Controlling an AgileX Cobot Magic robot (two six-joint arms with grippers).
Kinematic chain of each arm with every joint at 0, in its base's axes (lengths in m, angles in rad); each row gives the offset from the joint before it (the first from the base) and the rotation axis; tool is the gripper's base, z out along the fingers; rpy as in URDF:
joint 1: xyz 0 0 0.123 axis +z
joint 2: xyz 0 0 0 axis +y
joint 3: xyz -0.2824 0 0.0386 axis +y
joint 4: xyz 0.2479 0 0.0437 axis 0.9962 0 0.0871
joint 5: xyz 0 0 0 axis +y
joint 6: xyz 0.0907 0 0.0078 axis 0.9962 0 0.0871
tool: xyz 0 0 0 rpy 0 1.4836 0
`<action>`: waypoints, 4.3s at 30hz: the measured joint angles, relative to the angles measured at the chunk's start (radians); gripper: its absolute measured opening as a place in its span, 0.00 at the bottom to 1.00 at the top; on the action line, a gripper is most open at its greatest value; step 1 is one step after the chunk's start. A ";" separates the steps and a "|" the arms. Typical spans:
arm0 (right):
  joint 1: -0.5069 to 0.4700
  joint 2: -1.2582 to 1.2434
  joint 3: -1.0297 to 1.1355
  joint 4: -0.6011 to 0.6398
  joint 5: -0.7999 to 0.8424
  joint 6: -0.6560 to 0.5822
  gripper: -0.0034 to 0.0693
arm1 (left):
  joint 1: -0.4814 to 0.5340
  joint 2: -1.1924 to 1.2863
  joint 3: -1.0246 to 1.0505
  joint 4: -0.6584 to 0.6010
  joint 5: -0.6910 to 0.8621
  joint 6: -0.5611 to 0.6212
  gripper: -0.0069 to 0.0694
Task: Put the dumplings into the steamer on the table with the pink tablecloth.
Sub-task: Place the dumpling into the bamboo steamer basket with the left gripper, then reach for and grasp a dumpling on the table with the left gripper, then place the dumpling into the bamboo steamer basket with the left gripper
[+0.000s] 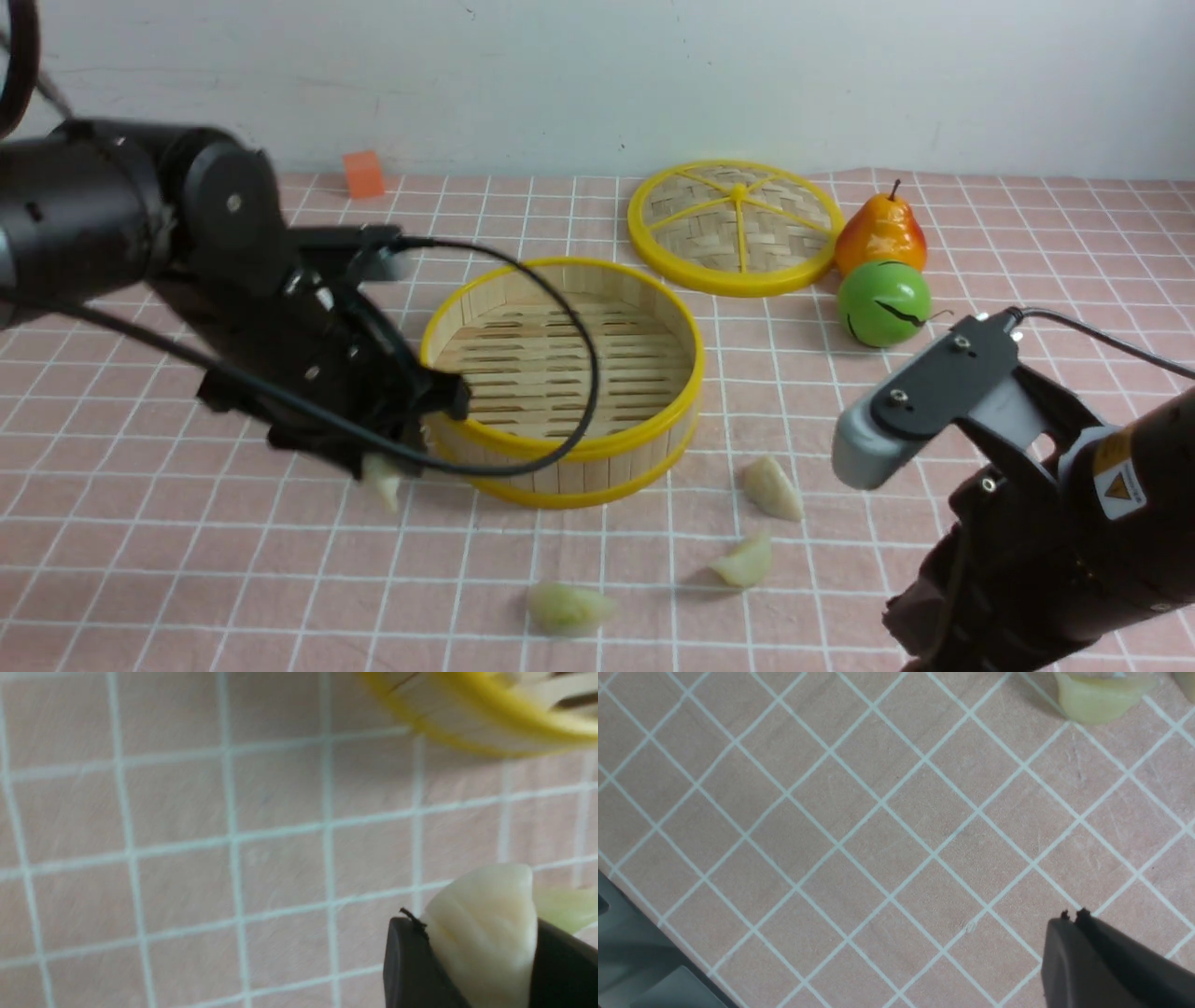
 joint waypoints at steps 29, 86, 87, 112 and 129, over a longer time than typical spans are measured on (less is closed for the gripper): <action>0.000 -0.091 -0.052 -0.160 0.135 0.058 0.09 | -0.034 0.832 -1.127 0.006 0.229 -0.120 0.72; 0.000 -0.152 -0.150 -0.205 0.186 0.058 0.09 | -0.274 0.246 0.094 -0.026 -0.227 0.765 0.39; 0.000 -0.152 -0.150 -0.205 0.186 0.058 0.09 | -0.274 0.246 0.083 -0.007 -0.215 0.744 0.39; 0.000 -0.152 -0.150 -0.112 0.163 0.058 0.09 | -0.023 0.543 -0.680 0.083 0.020 0.020 0.39; 0.000 -0.081 -0.152 -0.104 0.180 0.005 0.11 | -0.023 0.584 -0.697 0.169 0.036 -0.063 0.62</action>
